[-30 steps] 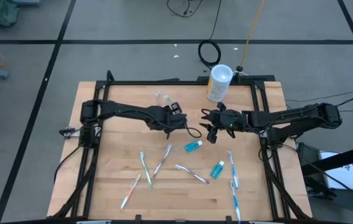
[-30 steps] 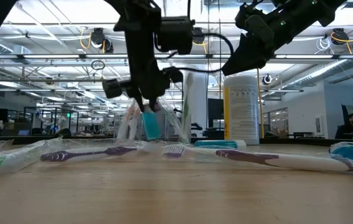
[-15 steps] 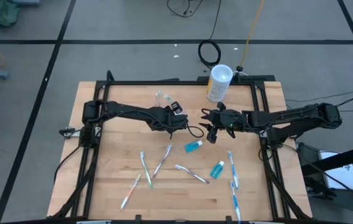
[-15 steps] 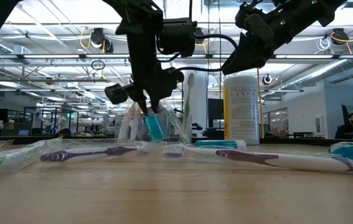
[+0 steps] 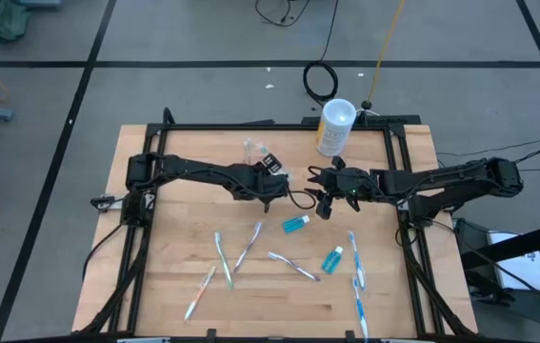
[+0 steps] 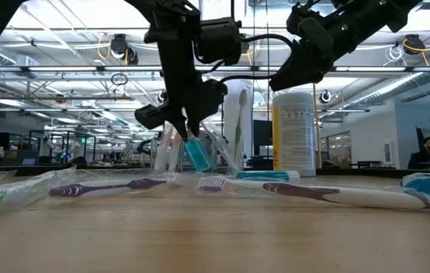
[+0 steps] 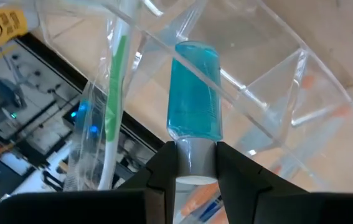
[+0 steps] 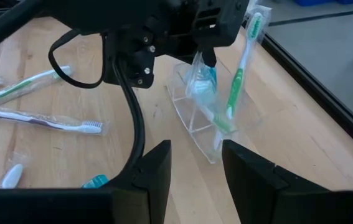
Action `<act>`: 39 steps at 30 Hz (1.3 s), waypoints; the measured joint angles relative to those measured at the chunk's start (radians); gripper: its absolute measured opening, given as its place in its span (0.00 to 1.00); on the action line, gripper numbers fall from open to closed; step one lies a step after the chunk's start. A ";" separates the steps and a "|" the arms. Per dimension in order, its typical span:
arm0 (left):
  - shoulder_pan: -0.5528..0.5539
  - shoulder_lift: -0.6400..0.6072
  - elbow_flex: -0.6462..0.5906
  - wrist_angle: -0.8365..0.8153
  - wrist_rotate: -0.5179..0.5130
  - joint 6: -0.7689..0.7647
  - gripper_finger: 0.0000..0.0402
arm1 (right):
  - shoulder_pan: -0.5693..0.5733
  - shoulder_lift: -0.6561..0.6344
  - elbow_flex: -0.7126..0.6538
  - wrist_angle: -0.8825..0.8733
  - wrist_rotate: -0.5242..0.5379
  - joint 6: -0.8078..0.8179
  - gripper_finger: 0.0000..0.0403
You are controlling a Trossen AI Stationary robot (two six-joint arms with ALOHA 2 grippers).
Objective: Pick & Place toothbrushing station
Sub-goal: Put the top left mouthwash into the transparent organizer, then put the left purple toothbrush into the transparent organizer
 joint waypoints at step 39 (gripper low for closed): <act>-0.074 -0.139 0.005 0.160 -0.133 -0.076 0.53 | -0.002 0.000 -0.084 0.157 0.001 -0.015 0.33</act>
